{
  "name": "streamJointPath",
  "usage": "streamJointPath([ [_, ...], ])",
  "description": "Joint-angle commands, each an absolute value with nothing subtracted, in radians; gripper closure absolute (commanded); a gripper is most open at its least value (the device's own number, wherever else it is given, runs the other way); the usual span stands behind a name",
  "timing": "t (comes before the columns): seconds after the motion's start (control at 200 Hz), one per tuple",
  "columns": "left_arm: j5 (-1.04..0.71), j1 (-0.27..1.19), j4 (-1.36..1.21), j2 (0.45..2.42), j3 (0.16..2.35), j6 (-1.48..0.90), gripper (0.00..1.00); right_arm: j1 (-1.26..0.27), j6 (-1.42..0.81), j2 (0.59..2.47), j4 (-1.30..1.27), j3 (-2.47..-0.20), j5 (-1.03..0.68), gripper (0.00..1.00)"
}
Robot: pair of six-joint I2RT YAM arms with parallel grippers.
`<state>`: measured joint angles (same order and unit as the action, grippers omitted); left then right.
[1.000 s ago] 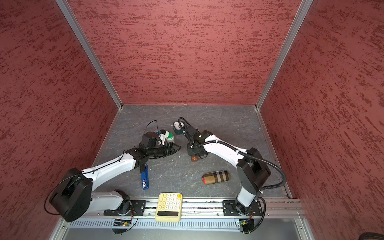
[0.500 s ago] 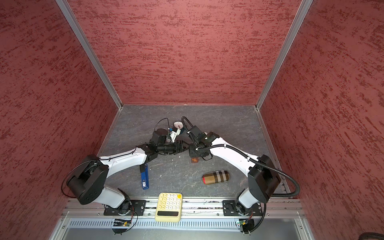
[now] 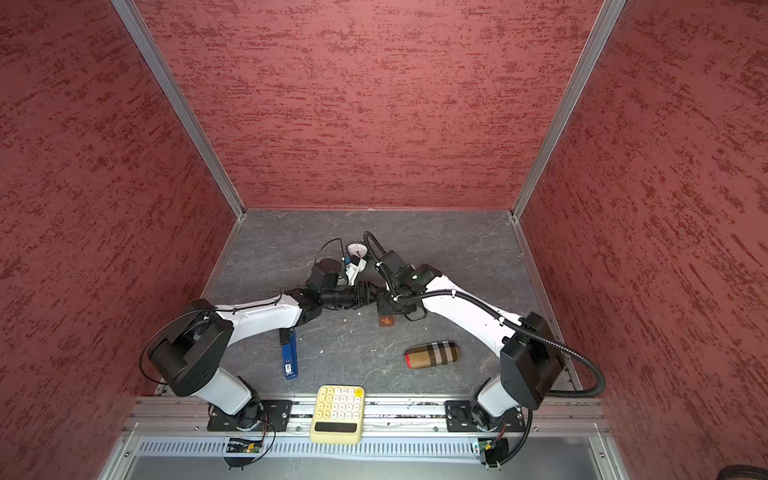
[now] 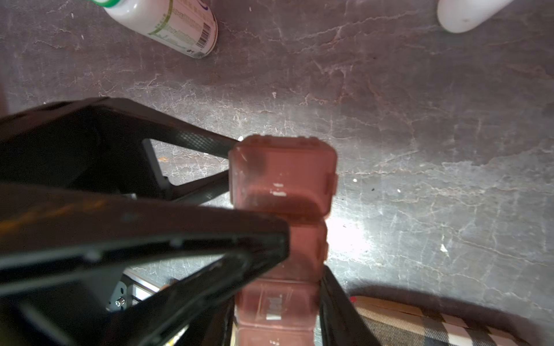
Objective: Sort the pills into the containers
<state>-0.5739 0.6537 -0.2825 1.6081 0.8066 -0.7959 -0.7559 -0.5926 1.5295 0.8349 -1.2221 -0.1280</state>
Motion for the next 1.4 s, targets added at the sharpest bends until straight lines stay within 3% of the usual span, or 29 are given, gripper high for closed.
streamJointPath([
  [0.0, -0.631, 0.673, -0.307, 1.629, 0.831, -0.798, 0.53, -0.76, -0.578, 1.503, 0.787, -1.223, -0.137, 0.61],
  [0.546, -0.713, 0.675, -0.282, 1.646, 0.824, -0.805, 0.57, -0.759, -0.569, 1.53, 0.788, -1.232, -0.121, 0.61],
  [0.837, -0.721, 0.676, -0.283, 1.658, 0.824, -0.806, 0.71, -0.758, -0.571, 1.54, 0.782, -1.233, -0.124, 0.6],
  [0.972, -0.71, 0.676, -0.281, 1.655, 0.826, -0.803, 0.8, -0.758, -0.573, 1.544, 0.777, -1.225, -0.139, 0.54],
  [1.167, -0.671, 0.672, -0.292, 1.639, 0.815, -0.802, 0.84, -0.755, -0.588, 1.537, 0.758, -1.2, -0.155, 0.47],
  [1.398, -0.654, 0.665, -0.298, 1.634, 0.81, -0.8, 0.86, -0.745, -0.6, 1.516, 0.733, -1.185, -0.172, 0.5],
])
